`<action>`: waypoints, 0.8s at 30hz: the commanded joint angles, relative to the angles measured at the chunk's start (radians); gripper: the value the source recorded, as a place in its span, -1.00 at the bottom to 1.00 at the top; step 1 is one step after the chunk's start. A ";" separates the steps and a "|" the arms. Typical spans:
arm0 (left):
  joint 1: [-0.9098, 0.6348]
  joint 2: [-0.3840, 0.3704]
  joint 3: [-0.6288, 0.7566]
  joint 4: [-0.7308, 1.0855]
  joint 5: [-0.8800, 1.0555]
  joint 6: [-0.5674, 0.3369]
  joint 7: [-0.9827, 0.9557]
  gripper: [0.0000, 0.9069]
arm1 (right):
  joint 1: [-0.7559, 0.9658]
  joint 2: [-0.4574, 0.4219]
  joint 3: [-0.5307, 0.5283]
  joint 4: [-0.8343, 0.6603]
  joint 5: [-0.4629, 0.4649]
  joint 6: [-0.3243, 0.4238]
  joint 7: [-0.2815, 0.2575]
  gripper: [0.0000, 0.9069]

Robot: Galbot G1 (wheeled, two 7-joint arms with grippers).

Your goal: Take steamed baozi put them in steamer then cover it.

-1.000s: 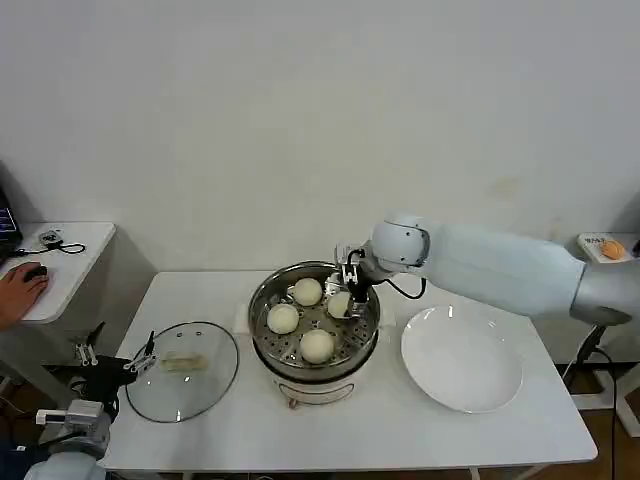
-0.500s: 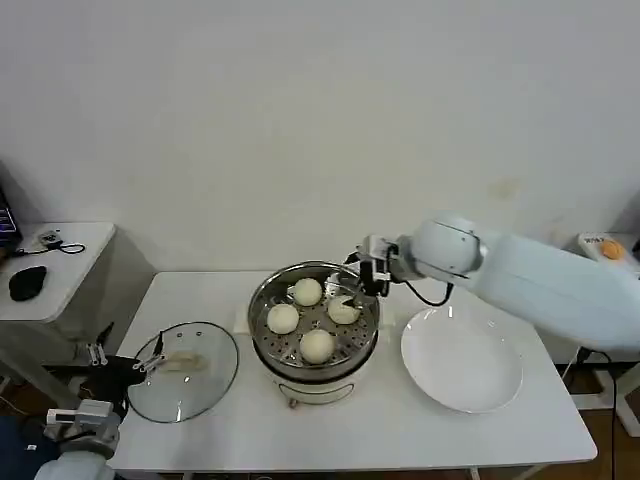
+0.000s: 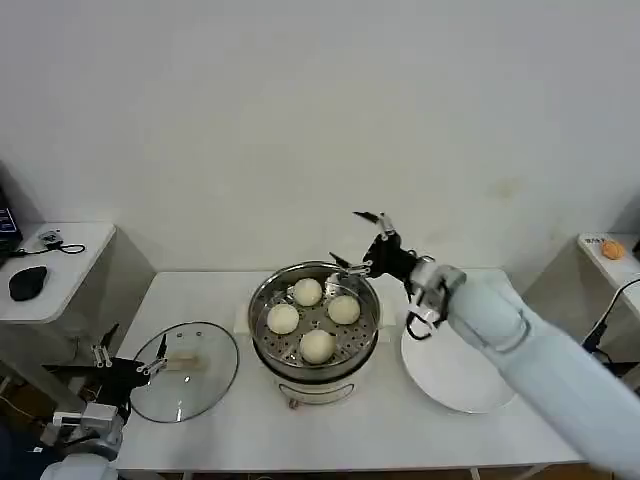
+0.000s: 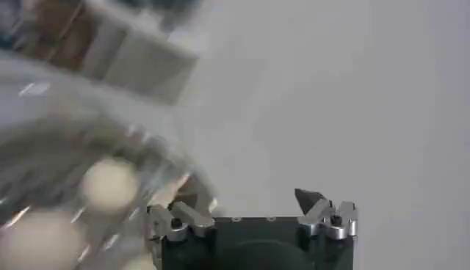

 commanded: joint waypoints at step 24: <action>0.003 0.057 0.086 0.197 1.203 -0.208 -0.083 1.00 | -1.027 0.583 1.035 0.187 -0.023 0.272 -0.008 1.00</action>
